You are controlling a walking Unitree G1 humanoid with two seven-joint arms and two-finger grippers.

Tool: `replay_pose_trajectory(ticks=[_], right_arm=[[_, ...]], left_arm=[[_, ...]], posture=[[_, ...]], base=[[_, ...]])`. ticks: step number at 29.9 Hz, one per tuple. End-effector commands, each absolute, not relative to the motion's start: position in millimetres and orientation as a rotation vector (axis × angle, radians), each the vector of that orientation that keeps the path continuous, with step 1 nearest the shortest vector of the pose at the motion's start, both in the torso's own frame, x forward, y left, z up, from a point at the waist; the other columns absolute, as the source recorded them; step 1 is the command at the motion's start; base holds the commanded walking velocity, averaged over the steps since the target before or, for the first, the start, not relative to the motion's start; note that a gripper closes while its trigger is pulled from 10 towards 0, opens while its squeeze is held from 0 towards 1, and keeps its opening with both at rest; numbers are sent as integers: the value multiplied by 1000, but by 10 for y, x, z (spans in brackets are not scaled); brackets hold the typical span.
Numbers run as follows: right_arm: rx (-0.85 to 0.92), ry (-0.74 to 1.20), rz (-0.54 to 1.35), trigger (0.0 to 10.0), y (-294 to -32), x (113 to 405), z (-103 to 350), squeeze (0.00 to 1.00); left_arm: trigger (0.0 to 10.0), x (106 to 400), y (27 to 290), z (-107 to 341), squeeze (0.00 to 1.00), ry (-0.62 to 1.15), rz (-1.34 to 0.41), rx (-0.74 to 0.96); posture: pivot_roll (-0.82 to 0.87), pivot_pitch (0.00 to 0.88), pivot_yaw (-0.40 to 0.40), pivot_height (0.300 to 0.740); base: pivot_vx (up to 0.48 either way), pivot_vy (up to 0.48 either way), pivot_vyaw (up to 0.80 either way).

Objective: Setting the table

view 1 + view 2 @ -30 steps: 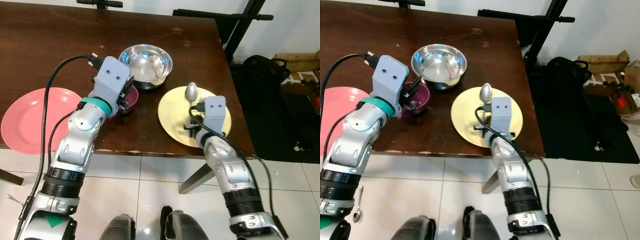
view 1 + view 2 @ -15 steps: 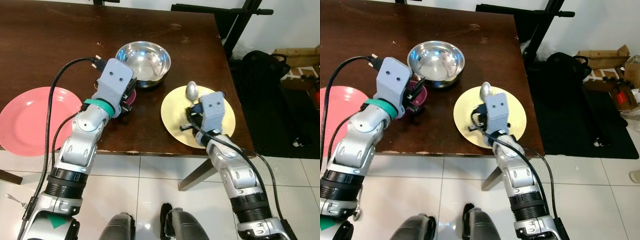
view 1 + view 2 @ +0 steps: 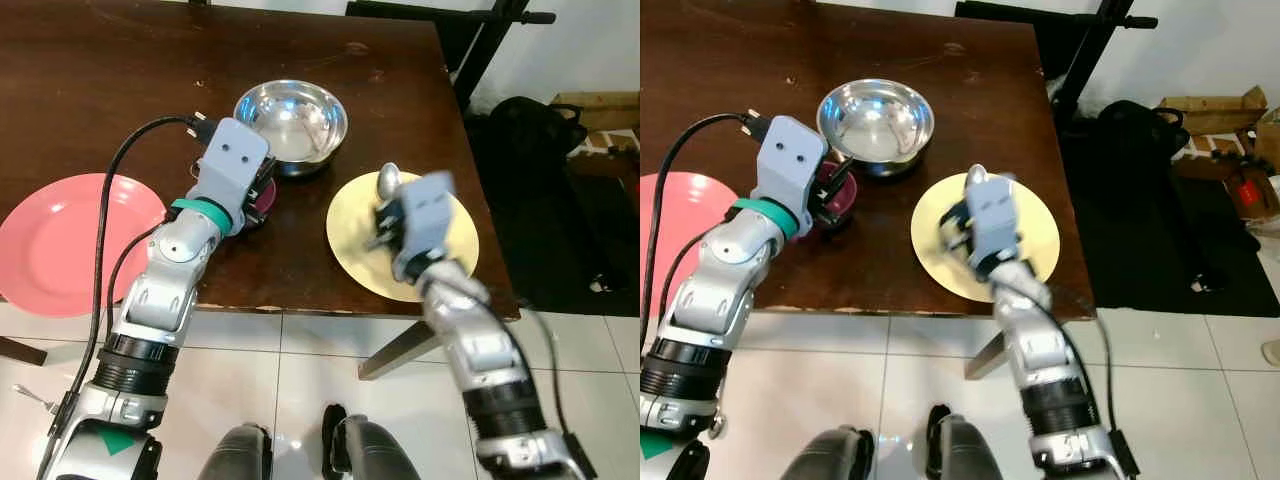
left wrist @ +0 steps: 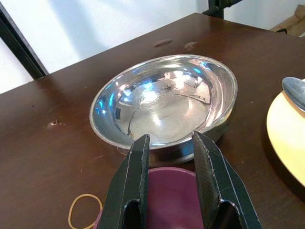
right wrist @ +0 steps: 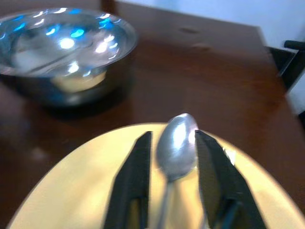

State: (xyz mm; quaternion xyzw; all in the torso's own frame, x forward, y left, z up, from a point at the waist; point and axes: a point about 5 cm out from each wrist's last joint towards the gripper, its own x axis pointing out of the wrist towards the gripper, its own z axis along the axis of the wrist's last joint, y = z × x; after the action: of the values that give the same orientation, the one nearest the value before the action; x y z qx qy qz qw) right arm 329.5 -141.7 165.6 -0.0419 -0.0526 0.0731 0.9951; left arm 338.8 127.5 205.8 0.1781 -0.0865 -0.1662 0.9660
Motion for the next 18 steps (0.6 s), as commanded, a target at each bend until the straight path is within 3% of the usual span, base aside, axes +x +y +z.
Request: replay_pose_trajectory(ticks=[1, 7, 8, 18], right_arm=[[-63, -65, 81, 10000, -1558, 3284, 1605, 1000], [-36, 66, -25, 10000, -1732, 3277, 1432, 1000], [-9, 133, -51, 10000, -1771, 3255, 1324, 0], [48, 278, -19, 10000, -1688, 3131, 1040, 0]], left_arm=[[10000, 3396, 1235, 2031, 0, -169, -352, 374], [10000, 3400, 1226, 2025, 0, -169, -355, 374], [10000, 3400, 1221, 2023, 0, -169, -357, 374], [10000, 3399, 1219, 2015, 0, -169, -361, 377]], posture=[[110, 127, 0, 740], [110, 127, 0, 740], [108, 125, -2, 740], [108, 120, 0, 740]], base=[[0, 0, 0], [0, 0, 0], [0, 0, 0], [0, 0, 0]])
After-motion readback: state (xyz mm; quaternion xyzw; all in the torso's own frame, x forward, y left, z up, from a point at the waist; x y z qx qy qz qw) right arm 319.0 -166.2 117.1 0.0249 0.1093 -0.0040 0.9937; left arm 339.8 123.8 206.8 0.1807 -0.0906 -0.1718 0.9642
